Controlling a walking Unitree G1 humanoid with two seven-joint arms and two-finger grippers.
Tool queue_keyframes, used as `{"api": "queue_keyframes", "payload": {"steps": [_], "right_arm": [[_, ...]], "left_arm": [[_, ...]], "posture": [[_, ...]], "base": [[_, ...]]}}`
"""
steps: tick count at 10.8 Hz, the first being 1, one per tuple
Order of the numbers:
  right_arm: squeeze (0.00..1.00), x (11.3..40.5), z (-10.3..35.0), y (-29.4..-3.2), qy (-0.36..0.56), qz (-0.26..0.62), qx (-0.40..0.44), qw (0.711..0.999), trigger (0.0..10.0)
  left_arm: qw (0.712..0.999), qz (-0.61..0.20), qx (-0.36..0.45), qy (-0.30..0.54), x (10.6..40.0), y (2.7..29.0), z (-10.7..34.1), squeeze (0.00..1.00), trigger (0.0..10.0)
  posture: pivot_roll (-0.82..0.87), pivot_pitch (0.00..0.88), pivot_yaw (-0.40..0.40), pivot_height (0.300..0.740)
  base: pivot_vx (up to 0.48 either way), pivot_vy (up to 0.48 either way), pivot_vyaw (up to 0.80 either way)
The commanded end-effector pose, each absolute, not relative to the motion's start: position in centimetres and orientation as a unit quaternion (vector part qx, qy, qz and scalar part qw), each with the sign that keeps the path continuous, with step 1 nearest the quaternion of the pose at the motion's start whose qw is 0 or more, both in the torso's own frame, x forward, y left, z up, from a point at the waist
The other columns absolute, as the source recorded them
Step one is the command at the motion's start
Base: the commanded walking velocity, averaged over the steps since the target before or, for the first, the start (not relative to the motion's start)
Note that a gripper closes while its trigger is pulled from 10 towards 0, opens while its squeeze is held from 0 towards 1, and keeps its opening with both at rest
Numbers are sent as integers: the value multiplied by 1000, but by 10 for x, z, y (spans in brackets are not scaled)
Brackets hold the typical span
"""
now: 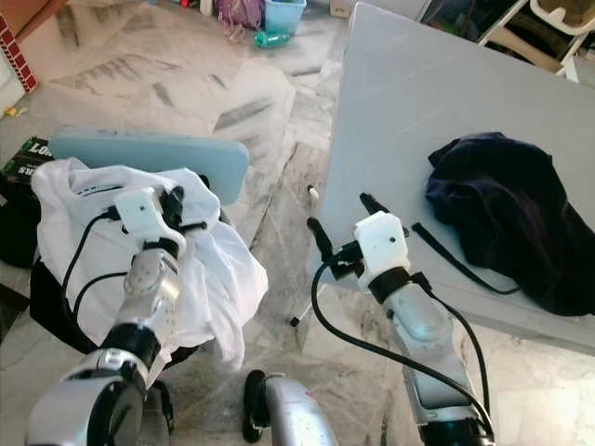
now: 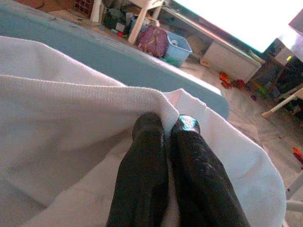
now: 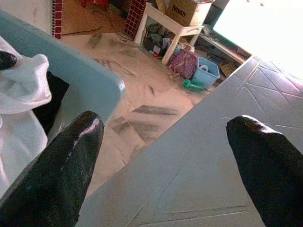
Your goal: Hang hanger
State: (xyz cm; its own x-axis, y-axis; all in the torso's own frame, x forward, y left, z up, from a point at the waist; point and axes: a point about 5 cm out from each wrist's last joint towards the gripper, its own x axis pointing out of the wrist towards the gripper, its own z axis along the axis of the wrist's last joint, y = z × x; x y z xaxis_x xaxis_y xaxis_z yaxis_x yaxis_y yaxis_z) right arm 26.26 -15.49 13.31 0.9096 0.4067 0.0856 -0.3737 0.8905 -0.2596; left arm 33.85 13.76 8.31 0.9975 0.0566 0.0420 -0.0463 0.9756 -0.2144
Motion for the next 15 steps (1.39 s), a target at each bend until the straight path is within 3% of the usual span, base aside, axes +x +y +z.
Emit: {"api": "queue_keyframes", "payload": {"steps": [1, 4, 6, 8, 9, 10, 11, 12, 14, 15], "right_arm": [[0, 262, 131, -157, -64, 198, -123, 970, 10000], [0, 263, 128, -154, -66, 198, -119, 971, 10000], [0, 265, 127, -152, -68, 194, -113, 972, 10000], [0, 266, 124, -143, -70, 204, -106, 971, 10000], [0, 268, 124, -142, -70, 205, -105, 971, 10000], [0, 269, 123, -142, -69, 205, -105, 971, 10000], [0, 269, 123, -142, -68, 206, -105, 970, 10000], [0, 271, 122, -138, -69, 213, -105, 969, 10000], [0, 273, 123, -138, -72, 213, -106, 969, 10000], [0, 274, 122, -139, -72, 212, -107, 969, 10000]], "left_arm": [[994, 9, -102, -21, 335, 129, 80, 0, 0], [998, -43, -35, -29, 324, 127, 78, 0, 0], [986, -141, 67, -61, 292, 128, 80, 0, 0], [979, -164, 118, -8, 253, 138, 64, 0, 0], [986, -111, 110, 56, 230, 151, 49, 0, 0], [990, -31, 108, 84, 222, 166, 41, 0, 1098], [991, 4, 92, 99, 218, 172, 37, 0, 0], [988, 91, 58, 112, 215, 194, 39, 0, 0], [979, 158, 47, 118, 216, 216, 41, 0, 0], [974, 179, 32, 136, 216, 222, 40, 0, 6941]], "posture": [[-139, 204, -223, 740], [-114, 197, -206, 740], [-85, 198, -193, 740], [-61, 200, -190, 740], [-45, 202, -188, 740], [-28, 209, -192, 740], [-28, 209, -192, 740], [-15, 205, -197, 740], [-14, 198, -193, 740], [-14, 196, -189, 740]], "base": [[0, 0, 0], [0, 0, 0], [0, 0, 0], [0, 0, 0], [0, 0, 0], [0, 0, 0], [0, 0, 0], [0, 0, 0], [0, 0, 0], [0, 0, 0]]}}
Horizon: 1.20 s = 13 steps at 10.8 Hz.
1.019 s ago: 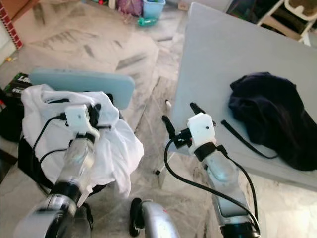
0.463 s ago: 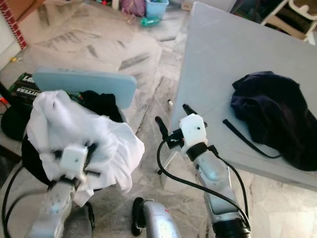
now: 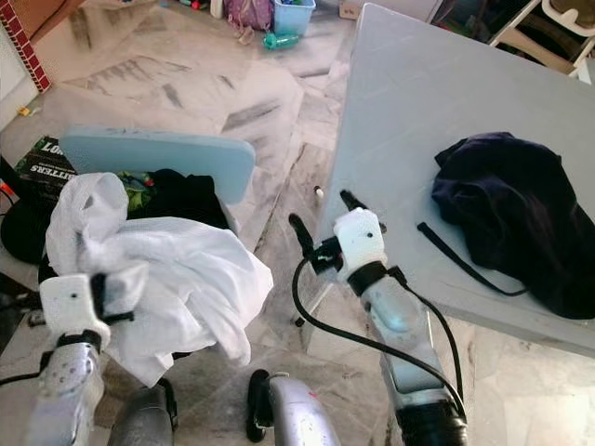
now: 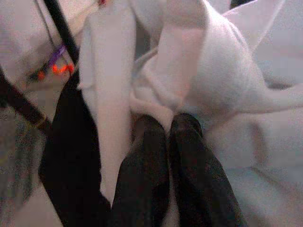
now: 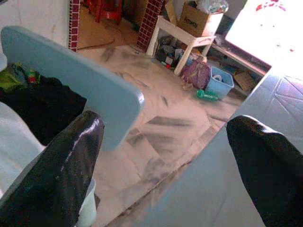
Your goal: Hang hanger
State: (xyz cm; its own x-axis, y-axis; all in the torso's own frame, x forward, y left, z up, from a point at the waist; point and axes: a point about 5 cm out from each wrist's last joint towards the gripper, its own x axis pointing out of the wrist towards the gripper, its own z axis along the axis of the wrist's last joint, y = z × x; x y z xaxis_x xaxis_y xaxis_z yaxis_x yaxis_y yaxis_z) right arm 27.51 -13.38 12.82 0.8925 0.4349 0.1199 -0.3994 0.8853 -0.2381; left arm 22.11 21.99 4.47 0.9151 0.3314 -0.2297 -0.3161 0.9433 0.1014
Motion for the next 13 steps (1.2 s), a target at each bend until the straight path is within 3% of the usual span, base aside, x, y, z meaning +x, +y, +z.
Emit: {"api": "queue_keyframes", "payload": {"steps": [1, 2, 10, 13], "right_arm": [[0, 274, 122, -139, -72, 210, -108, 969, 10000], [0, 273, 121, -137, -71, 213, -107, 969, 10000], [0, 277, 119, -131, -76, 222, -108, 966, 10000], [0, 280, 119, -134, -77, 220, -109, 966, 10000]], "left_arm": [[978, 157, 20, 135, 218, 217, 43, 0, 10000], [981, 140, 17, 133, 217, 209, 46, 1000, 10000], [998, -14, 3, 55, 220, 149, 70, 1000, 10000], [988, 107, 21, 112, 200, 183, 51, 1000, 10000]], "posture": [[-13, 196, -187, 740], [-8, 196, -186, 740], [0, 189, -186, 740], [7, 194, -189, 740]], "base": [[0, 0, 0], [0, 0, 0], [0, 0, 0], [0, 0, 0]]}}
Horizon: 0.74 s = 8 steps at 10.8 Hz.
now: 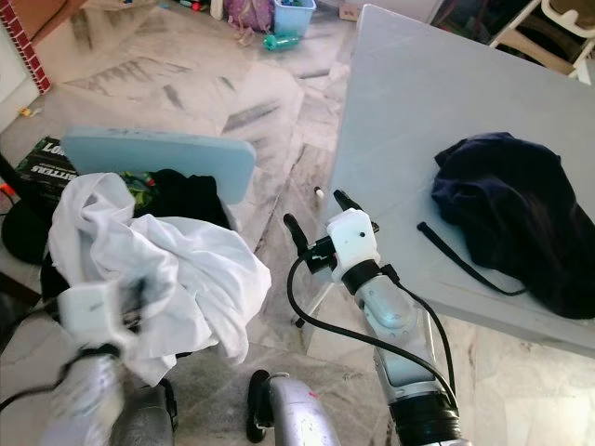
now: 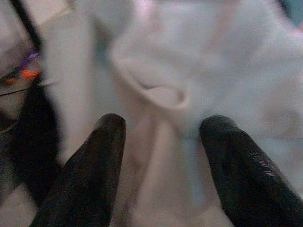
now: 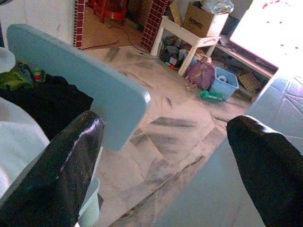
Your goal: Hang hanger
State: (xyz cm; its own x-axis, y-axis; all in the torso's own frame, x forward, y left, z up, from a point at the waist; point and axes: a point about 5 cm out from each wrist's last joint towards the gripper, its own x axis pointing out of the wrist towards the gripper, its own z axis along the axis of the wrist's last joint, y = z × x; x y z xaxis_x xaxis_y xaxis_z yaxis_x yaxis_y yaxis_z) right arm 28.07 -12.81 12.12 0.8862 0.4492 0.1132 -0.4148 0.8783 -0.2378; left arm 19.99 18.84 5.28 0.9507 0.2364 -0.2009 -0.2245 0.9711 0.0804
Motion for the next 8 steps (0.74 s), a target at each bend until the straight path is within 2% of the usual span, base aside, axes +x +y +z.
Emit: {"api": "queue_keyframes", "payload": {"steps": [1, 3, 4, 5, 6, 7, 8], "right_arm": [[0, 280, 117, -131, -76, 224, -109, 965, 10000], [0, 280, 116, -131, -76, 227, -109, 965, 10000], [0, 282, 116, -130, -76, 229, -110, 964, 10000], [0, 284, 118, -129, -80, 229, -106, 964, 10000], [0, 286, 119, -128, -82, 228, -105, 965, 10000], [0, 287, 118, -127, -83, 226, -102, 965, 10000], [0, 287, 118, -125, -83, 225, -100, 966, 10000]], "left_arm": [[988, 119, 52, 87, 192, 185, 57, 1000, 10000], [992, 79, 92, 23, 202, 176, 75, 1000, 10000], [989, 67, 127, -27, 218, 170, 92, 702, 10000], [987, 63, 139, -52, 226, 169, 101, 616, 10000], [984, 56, 151, -79, 234, 168, 111, 216, 10000], [982, 51, 152, -95, 238, 165, 117, 0, 10000], [982, 55, 149, -100, 242, 163, 119, 0, 10000]], "posture": [[12, 195, -196, 740], [20, 195, -194, 740], [23, 192, -197, 740], [22, 185, -197, 740], [24, 182, -193, 740], [26, 182, -189, 740], [28, 181, -185, 740]], "base": [[0, 0, 0], [0, 0, 0], [0, 0, 0], [0, 0, 0], [0, 0, 0], [0, 0, 0], [0, 0, 0]]}}
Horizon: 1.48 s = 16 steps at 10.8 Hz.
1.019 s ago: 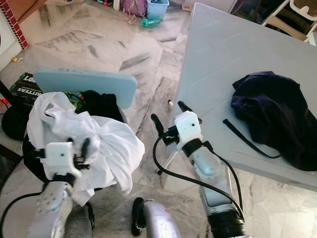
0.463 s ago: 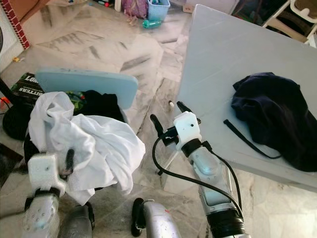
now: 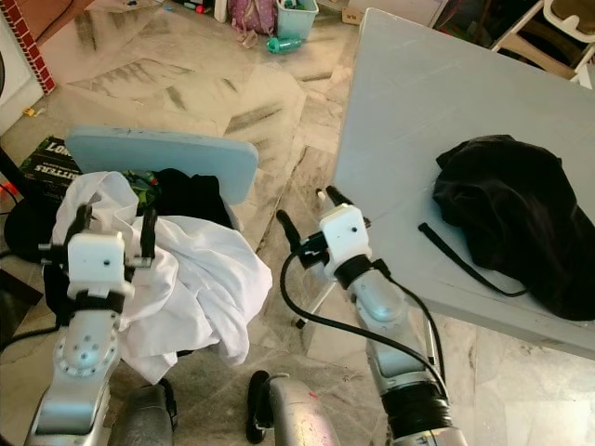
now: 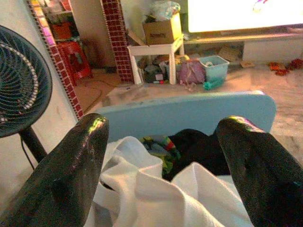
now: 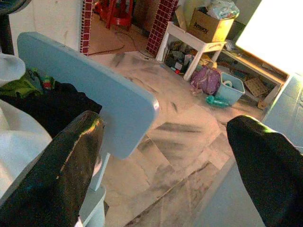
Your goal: Hang hanger
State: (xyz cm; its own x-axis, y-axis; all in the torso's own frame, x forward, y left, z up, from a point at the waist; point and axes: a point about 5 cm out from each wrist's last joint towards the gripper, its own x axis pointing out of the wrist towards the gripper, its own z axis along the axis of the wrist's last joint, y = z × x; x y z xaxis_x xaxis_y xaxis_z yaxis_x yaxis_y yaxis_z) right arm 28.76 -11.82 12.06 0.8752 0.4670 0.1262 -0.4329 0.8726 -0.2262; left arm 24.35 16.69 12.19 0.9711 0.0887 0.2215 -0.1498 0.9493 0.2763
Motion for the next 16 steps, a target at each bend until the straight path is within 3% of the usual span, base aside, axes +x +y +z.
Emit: {"api": "queue_keyframes", "payload": {"steps": [1, 5, 11, 16], "right_arm": [[0, 286, 117, -124, -83, 224, -97, 966, 10000], [0, 286, 116, -123, -86, 224, -97, 966, 10000], [0, 286, 116, -121, -90, 225, -89, 966, 10000], [0, 299, 118, -157, -90, 94, -26, 991, 10000]], "left_arm": [[985, 48, 140, -94, 243, 158, 116, 0, 10000], [986, 48, 137, -88, 244, 157, 113, 0, 10000], [987, 83, 126, -59, 246, 164, 102, 0, 10000], [984, 89, 152, 0, 255, 198, 78, 0, 10000]], "posture": [[26, 181, -181, 740], [30, 183, -174, 740], [36, 179, -169, 740], [53, 157, -93, 740]], "base": [[0, -307, 0], [0, -378, 0], [0, 0, 632], [0, 0, 0]]}}
